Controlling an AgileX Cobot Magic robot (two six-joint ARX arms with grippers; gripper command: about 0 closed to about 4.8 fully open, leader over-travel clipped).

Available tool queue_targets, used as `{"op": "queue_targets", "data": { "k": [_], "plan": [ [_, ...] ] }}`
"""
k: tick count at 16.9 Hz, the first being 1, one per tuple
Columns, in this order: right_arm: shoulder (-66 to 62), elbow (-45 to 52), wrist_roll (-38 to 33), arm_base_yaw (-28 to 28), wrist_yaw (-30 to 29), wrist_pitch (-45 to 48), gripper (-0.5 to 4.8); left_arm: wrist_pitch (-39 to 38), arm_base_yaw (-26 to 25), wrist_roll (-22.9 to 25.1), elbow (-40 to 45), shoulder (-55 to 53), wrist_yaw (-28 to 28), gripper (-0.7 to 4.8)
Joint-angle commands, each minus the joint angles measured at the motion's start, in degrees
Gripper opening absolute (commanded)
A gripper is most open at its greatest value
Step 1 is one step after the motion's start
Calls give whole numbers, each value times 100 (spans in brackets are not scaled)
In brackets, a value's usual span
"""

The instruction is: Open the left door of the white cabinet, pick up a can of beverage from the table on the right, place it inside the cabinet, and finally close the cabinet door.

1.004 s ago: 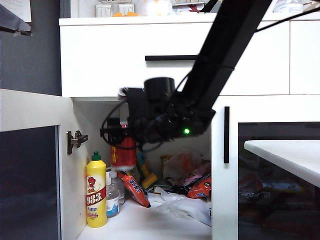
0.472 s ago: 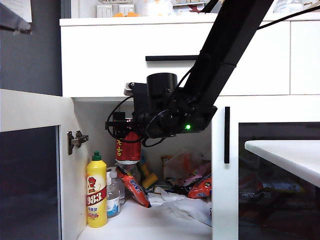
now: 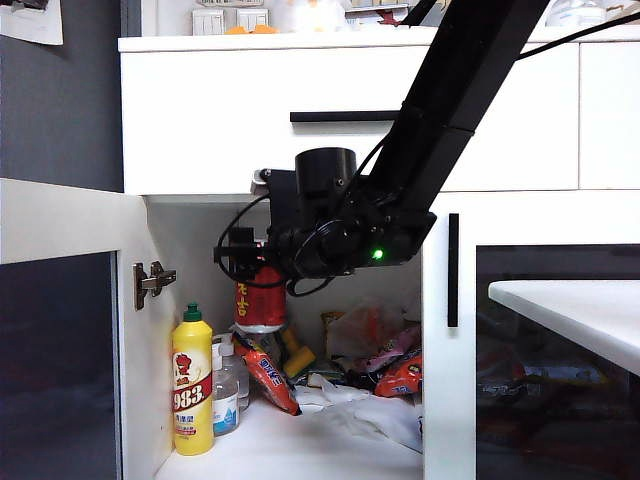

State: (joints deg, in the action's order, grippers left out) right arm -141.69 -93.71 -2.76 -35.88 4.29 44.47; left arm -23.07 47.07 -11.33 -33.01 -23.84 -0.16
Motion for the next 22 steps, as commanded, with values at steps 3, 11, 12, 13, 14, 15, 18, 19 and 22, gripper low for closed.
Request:
{"op": "queue_targets", "data": {
  "k": [3, 11, 12, 13, 14, 15, 18, 19, 22],
  "plan": [
    [175, -55, -39, 33, -35, -142, 176, 42, 0, 20, -33, 37, -4, 479],
    [833, -59, -37, 361, -44, -1375, 176, 35, 0, 20, -33, 37, -4, 479],
    [833, -59, -35, 363, -31, -1408, 176, 35, 0, 22, -31, 37, -4, 479],
    [833, -59, -37, 367, -26, -1410, 176, 33, 0, 17, -31, 37, -4, 479],
    [824, -59, -37, 361, -31, -1416, 176, 28, 0, 17, -31, 37, -4, 479],
    [824, -57, -37, 341, -46, -1480, 176, -2, 2, 17, -33, 37, -4, 479],
    [824, -55, -35, 348, -144, -1617, 176, -170, 2, -24, -33, 50, -4, 479],
    [824, -55, -35, 345, -144, -1617, 176, -256, 2, -129, -33, 50, -4, 479],
    [824, -52, -35, 341, -149, -1241, 176, -376, 2, -125, -33, 52, -7, 479]
  ]
}}
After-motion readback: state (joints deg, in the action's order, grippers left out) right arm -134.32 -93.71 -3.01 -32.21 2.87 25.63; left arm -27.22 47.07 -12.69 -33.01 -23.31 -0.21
